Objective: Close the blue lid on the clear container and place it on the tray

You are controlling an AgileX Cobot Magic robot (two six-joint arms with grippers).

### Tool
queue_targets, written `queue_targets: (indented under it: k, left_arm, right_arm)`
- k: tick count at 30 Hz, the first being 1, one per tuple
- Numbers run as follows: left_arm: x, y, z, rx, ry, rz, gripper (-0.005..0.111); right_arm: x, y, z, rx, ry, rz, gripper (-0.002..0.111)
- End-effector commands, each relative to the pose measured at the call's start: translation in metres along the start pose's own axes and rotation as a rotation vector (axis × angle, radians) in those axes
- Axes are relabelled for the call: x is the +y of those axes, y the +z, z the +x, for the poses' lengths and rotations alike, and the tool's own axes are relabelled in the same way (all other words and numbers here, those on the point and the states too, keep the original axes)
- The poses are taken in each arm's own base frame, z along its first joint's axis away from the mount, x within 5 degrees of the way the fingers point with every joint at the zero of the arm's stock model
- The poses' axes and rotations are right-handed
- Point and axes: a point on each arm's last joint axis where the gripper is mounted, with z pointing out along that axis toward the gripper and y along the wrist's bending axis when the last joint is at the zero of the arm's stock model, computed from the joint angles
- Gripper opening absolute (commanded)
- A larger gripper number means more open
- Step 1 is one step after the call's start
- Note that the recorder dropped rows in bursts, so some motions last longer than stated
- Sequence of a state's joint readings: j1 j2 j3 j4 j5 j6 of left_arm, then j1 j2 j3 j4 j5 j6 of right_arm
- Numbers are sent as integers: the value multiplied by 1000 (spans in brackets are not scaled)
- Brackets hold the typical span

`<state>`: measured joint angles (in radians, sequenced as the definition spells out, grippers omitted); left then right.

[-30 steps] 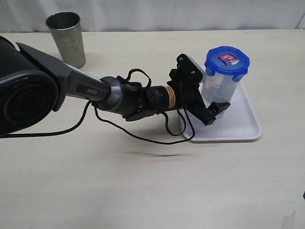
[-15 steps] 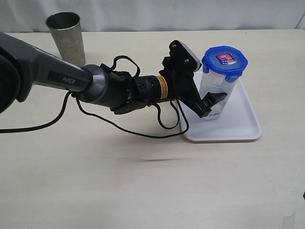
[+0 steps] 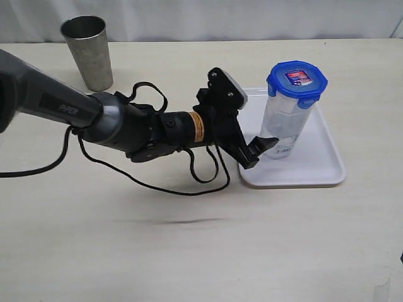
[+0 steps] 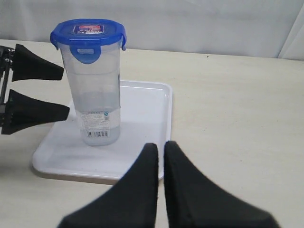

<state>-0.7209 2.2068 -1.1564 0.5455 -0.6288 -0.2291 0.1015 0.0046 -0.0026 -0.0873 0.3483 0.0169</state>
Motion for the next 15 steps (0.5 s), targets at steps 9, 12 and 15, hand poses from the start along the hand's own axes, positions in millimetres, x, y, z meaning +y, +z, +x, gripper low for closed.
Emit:
queue_targets:
  k: [9, 12, 15]
  left_arm:
    - [28, -103, -65, 225, -30, -251, 93]
    - [32, -134, -80, 338, -104, -350, 93]
    - [31, -166, -92, 435, -149, -427, 93]
  right_arm:
    - [0, 0, 1, -3, -4, 6, 5]
    - [0, 0, 1, -3, -4, 6, 5]
    - [0, 0, 1, -3, -4, 6, 5]
